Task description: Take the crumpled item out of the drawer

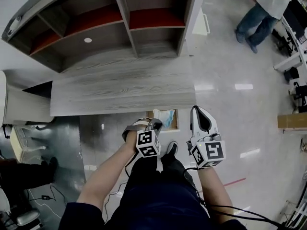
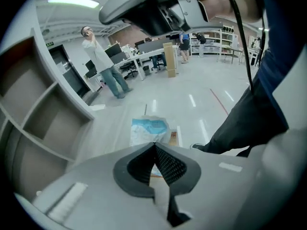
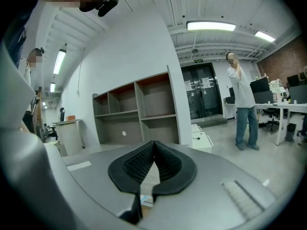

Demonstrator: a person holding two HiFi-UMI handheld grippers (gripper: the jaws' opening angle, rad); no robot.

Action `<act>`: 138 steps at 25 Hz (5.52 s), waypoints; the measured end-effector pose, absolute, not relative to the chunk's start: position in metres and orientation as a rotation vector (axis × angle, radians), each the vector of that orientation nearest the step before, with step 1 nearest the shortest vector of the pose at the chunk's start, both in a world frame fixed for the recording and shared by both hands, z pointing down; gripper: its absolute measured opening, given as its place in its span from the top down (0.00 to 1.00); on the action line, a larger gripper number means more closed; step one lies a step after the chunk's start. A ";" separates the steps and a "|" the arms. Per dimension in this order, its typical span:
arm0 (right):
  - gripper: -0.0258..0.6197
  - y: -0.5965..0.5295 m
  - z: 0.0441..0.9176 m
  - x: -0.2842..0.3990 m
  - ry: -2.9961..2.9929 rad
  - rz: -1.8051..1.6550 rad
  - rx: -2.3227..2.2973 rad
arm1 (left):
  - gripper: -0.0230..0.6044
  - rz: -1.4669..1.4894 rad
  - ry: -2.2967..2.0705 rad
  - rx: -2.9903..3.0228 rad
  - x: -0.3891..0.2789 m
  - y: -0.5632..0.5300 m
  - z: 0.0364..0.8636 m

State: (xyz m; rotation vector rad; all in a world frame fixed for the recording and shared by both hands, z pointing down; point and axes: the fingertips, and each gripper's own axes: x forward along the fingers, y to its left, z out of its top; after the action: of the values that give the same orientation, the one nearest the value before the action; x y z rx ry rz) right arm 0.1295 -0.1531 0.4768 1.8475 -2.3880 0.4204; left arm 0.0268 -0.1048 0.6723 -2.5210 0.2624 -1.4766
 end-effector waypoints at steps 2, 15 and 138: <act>0.95 -0.159 0.469 0.124 -2.406 0.396 1.841 | 0.96 -1.466 0.307 -2.500 0.022 -0.120 0.662; 0.95 -0.184 0.442 0.127 -2.410 0.318 1.867 | 0.96 -1.501 0.524 -2.382 0.009 -0.225 0.659; 0.95 -0.219 0.295 0.109 -2.575 -0.106 1.864 | 0.96 -0.001 1.604 -2.682 -0.087 -0.256 0.310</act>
State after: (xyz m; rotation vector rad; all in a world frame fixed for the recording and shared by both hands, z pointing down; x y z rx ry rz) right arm 0.1086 -0.2192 0.2952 1.8637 -2.5747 -0.1062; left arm -0.0872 -0.2562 0.3097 -2.6824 1.6042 -0.0008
